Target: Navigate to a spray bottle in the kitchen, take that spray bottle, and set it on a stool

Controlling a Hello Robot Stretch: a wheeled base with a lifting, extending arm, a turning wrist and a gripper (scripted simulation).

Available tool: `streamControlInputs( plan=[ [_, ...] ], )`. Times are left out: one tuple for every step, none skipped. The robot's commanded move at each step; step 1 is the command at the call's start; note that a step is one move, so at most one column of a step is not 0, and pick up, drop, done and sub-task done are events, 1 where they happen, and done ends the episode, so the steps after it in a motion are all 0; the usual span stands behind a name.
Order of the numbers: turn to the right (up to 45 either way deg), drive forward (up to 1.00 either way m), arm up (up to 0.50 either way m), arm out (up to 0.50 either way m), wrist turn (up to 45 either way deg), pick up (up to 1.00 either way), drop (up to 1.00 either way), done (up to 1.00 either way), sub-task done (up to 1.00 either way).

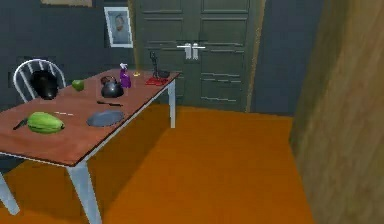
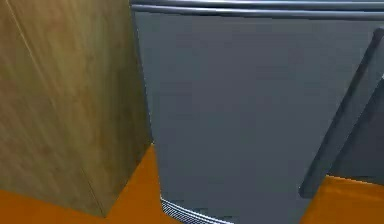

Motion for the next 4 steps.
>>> streamControlInputs(
  plan=[
    [0.0,1.00,0.00,0.00,0.0,0.00,0.00,0.00,0.00],
    [0.0,0.30,0.00,0.00,0.0,0.00,0.00,0.00,0.00],
    [-45.0,0.00,0.00,0.00,0.0,0.00,0.00,0.00,0.00],
    [-45.0,0.00,0.00,0.00,0.0,0.00,0.00,0.00,0.00]
  ],
)
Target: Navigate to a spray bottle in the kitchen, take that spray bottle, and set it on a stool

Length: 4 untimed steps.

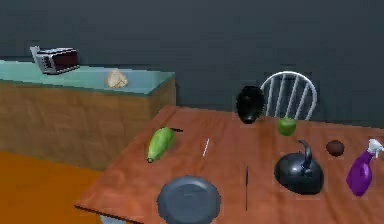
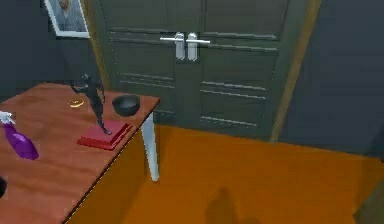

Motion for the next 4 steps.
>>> streamControlInputs(
  plan=[
    [-39.0,0.00,0.00,0.00,0.0,0.00,0.00,0.00,0.00],
    [45.0,0.00,0.00,0.00,0.0,0.00,0.00,0.00,0.00],
    [45.0,0.00,0.00,0.00,0.0,0.00,0.00,0.00,0.00],
    [33.0,0.00,0.00,0.00,0.0,0.00,0.00,0.00,0.00]
  ],
)
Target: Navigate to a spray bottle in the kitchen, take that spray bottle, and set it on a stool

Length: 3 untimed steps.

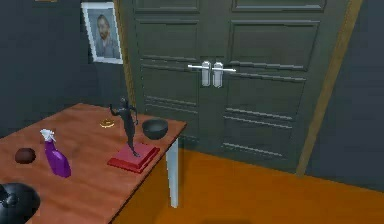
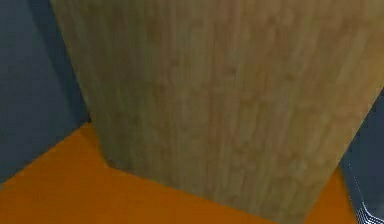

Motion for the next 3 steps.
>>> streamControlInputs(
  plan=[
    [0.0,0.45,0.00,0.00,0.0,0.00,0.00,0.00,0.00],
    [-45.0,0.00,0.00,0.00,0.0,0.00,0.00,0.00,0.00],
    [-45.0,0.00,0.00,0.00,0.0,0.00,0.00,0.00,0.00]
  ],
)
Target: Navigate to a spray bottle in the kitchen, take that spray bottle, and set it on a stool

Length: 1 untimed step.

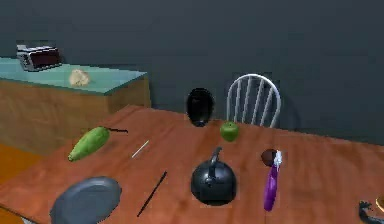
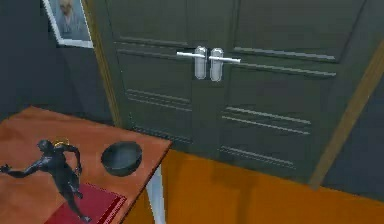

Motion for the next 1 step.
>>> streamControlInputs(
  plan=[
    [-45.0,0.00,0.00,0.00,0.0,0.00,0.00,0.00,0.00]
  ],
)
